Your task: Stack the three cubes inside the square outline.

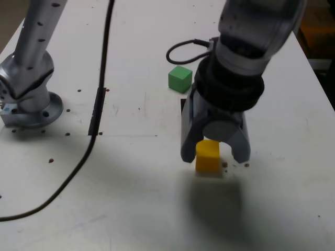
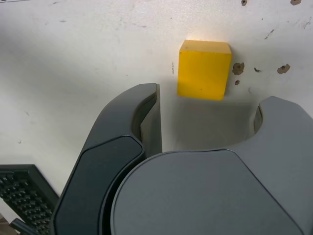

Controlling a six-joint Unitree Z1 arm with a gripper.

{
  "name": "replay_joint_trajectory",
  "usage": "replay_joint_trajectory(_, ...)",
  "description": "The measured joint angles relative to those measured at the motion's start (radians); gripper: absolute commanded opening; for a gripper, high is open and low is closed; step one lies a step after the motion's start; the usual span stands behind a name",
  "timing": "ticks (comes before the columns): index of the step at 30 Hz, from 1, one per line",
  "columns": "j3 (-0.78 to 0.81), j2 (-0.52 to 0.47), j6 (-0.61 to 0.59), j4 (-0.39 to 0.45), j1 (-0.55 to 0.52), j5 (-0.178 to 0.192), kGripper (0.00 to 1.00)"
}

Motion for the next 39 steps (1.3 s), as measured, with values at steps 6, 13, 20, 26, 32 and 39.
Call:
replay_joint_trajectory(6,0.003,0.029,0.025,-0.024,0.007,0.0,0.72)
replay_joint_trajectory(13,0.107,0.034,0.077,-0.085,0.051,0.0,0.72)
replay_joint_trajectory(20,0.131,0.033,0.102,-0.12,0.067,-0.006,0.71)
replay_joint_trajectory(26,0.118,0.053,0.121,-0.148,0.067,-0.028,0.67)
replay_joint_trajectory(32,0.141,0.056,0.13,-0.168,0.067,-0.03,0.53)
replay_joint_trajectory(39,0.154,0.056,0.134,-0.198,0.067,-0.009,0.28)
